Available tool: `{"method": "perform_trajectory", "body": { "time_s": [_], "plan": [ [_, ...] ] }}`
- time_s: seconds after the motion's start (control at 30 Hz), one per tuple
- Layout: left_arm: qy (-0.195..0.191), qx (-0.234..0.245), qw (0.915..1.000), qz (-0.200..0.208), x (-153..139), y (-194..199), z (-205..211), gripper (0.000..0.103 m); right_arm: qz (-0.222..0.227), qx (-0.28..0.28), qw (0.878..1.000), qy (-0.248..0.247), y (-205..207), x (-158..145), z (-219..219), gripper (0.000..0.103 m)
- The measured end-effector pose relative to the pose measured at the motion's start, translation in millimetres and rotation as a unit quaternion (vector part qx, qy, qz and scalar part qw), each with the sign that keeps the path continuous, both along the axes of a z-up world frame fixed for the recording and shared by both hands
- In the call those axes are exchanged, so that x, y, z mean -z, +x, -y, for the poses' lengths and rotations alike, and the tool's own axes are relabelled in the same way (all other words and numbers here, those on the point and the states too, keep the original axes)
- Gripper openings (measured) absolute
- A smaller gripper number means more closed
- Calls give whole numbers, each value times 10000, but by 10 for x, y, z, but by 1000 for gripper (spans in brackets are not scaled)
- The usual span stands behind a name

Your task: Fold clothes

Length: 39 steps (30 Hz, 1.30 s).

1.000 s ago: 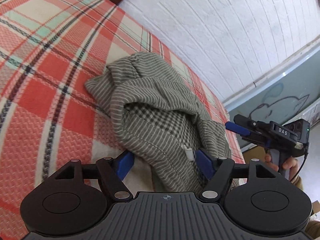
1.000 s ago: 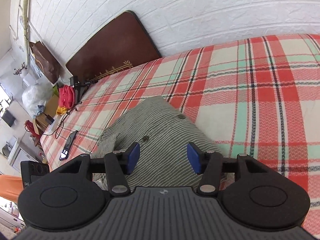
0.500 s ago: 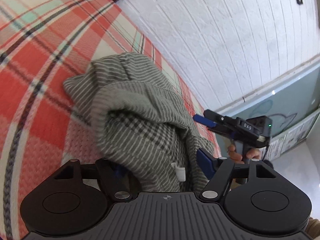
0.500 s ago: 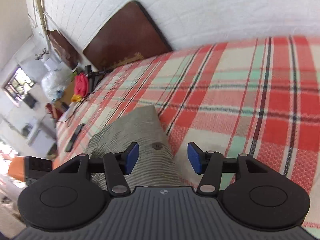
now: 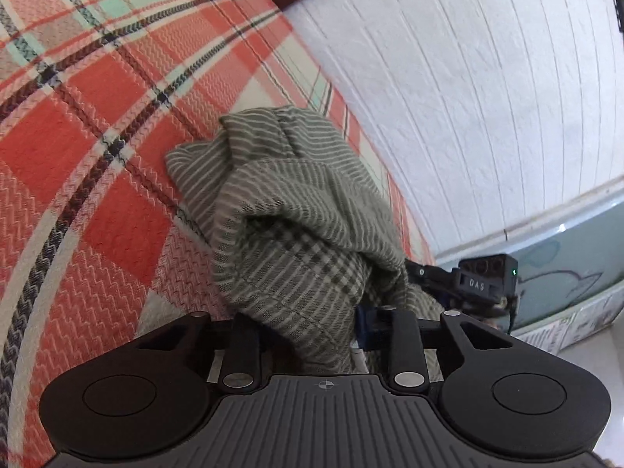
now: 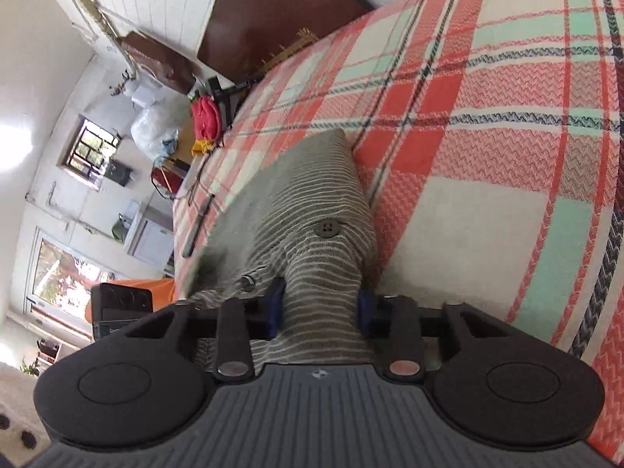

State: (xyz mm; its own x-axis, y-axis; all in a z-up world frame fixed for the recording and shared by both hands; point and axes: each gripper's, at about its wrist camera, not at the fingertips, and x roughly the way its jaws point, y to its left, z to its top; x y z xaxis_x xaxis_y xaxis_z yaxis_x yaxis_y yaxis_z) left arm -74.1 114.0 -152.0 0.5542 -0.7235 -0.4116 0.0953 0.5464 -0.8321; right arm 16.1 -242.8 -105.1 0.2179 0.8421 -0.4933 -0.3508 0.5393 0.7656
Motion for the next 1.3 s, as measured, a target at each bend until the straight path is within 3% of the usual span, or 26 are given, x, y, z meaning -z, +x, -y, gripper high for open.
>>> {"method": "perform_trajectory", "body": {
  "time_s": [0.1, 0.2, 0.23, 0.33, 0.37, 0.4, 0.43, 0.47, 0.5, 0.53, 0.6, 0.67, 0.8, 0.9, 0.97, 1.07, 1.2, 1.3],
  "plan": [
    [206, 205, 9989, 367, -234, 43, -40, 23, 269, 299, 9991, 127, -216, -271, 20, 24],
    [450, 711, 9931, 816, -578, 272, -171, 24, 512, 720, 9957, 276, -482, -543, 17, 23],
    [553, 931, 9897, 933, -696, 376, -209, 24, 545, 920, 9936, 372, -586, -611, 12, 23],
    [1081, 1872, 9669, 1355, -1042, 722, -234, 29, 183, 1802, 9808, 717, -971, -641, -88, 26],
    [1301, 2099, 9585, 1422, -1121, 818, -234, 49, -34, 2086, 9745, 829, -1099, -608, -137, 29],
    [1550, 2181, 9533, 1399, -1142, 905, -237, 66, -155, 2071, 9757, 698, -1183, -534, -235, 41],
    [1839, 2172, 9491, 1351, -1151, 983, -252, 72, -275, 2055, 9766, 568, -1267, -460, -334, 56],
    [2256, 1850, 9489, 1201, -1110, 1025, -309, 79, -390, 2028, 9775, 425, -1348, -387, -430, 60],
    [2586, 1532, 9486, 987, -1044, 1040, -377, 78, -430, 1856, 9816, 125, -1376, -324, -504, 62],
    [2697, 1383, 9496, 797, -963, 1024, -471, 78, -437, 1714, 9840, -200, -1386, -272, -543, 62],
    [2447, 1114, 9614, 585, -830, 824, -730, 78, -188, 1667, 9846, -490, -1362, -284, -463, 62],
    [2127, 807, 9727, 455, -742, 548, -965, 78, 152, 1607, 9858, -467, -1267, -411, -317, 62],
    [1565, 160, 9871, 298, -701, -131, -1089, 81, 1014, 1131, 9869, -552, -892, -636, -176, 64],
    [1013, -237, 9946, -28, -547, -516, -1051, 82, 1516, 757, 9826, -756, -550, -722, -144, 72],
    [630, -532, 9962, -285, -405, -697, -963, 82, 1670, 515, 9808, -865, -355, -721, -153, 72],
    [363, -829, 9957, -192, -298, -769, -779, 82, 1605, 283, 9814, -1017, -184, -644, -192, 72],
    [734, -1068, 9915, -73, -256, -696, -571, 83, 1538, 85, 9808, -1195, -64, -579, -185, 72],
    [852, -1039, 9909, 5, -228, -626, -483, 85, 1428, -131, 9819, -1240, 37, -565, -170, 78]
  ]
}}
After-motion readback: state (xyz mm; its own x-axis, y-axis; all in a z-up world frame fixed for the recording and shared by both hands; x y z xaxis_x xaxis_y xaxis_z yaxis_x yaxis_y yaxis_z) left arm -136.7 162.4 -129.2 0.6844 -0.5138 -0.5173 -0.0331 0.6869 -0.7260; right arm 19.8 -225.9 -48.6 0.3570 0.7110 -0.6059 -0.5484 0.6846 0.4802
